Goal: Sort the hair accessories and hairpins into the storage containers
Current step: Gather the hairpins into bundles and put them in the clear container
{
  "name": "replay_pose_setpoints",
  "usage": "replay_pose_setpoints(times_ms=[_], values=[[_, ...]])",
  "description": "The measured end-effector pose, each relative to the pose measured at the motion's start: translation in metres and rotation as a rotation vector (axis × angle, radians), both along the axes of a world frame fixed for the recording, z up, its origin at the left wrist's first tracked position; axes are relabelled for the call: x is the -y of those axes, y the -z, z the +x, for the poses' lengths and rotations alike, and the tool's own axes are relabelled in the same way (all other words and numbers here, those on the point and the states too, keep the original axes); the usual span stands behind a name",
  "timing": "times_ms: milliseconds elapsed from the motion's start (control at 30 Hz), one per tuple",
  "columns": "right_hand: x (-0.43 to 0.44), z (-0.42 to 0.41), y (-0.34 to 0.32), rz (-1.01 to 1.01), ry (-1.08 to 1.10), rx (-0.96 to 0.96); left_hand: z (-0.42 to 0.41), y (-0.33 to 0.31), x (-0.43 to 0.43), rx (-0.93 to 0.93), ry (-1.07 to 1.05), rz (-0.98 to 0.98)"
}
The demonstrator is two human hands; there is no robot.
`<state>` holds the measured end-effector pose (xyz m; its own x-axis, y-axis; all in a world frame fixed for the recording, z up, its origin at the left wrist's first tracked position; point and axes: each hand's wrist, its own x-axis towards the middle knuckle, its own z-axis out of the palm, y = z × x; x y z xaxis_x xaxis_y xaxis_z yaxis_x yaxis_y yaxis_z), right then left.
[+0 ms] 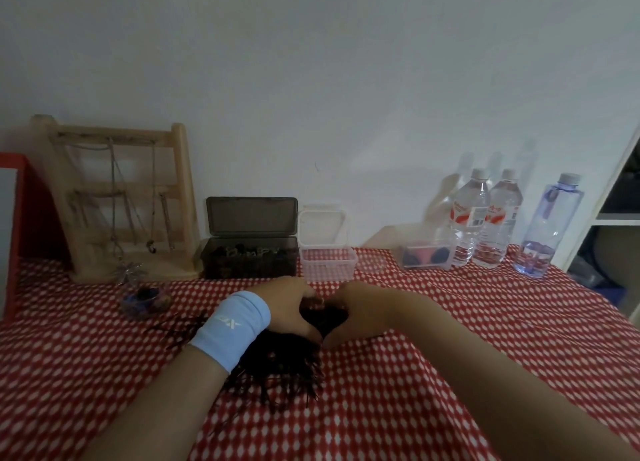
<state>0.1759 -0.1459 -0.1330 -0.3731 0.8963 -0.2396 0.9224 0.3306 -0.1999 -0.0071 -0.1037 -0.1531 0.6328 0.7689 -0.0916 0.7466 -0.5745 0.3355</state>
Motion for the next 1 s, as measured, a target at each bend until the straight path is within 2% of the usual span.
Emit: replay_pose_setpoints(times_ms=[200,333,400,533,667,833,1000], values=[[-0.002,-0.009,-0.002,0.089,-0.035,0.087,-0.001,0.003,0.006,-0.007,-0.057,0.085],[-0.006,-0.026,-0.014,0.065,-0.028,0.214,-0.019,-0.004,0.015,0.119,-0.116,-0.018],[-0.007,-0.048,-0.025,0.115,-0.041,0.175,-0.038,-0.013,0.018,0.14,-0.159,0.035],[-0.012,-0.11,-0.031,0.195,-0.144,-0.032,-0.094,-0.027,0.024,-0.012,-0.354,0.197],[-0.023,-0.164,-0.015,0.108,-0.241,-0.032,-0.144,-0.011,0.034,-0.098,-0.5,0.203],[-0.016,-0.198,0.0,0.035,-0.32,-0.057,-0.169,0.006,0.048,-0.117,-0.548,0.14],[-0.019,-0.19,0.004,0.02,-0.307,-0.053,-0.175,0.011,0.048,0.006,-0.534,0.091]])
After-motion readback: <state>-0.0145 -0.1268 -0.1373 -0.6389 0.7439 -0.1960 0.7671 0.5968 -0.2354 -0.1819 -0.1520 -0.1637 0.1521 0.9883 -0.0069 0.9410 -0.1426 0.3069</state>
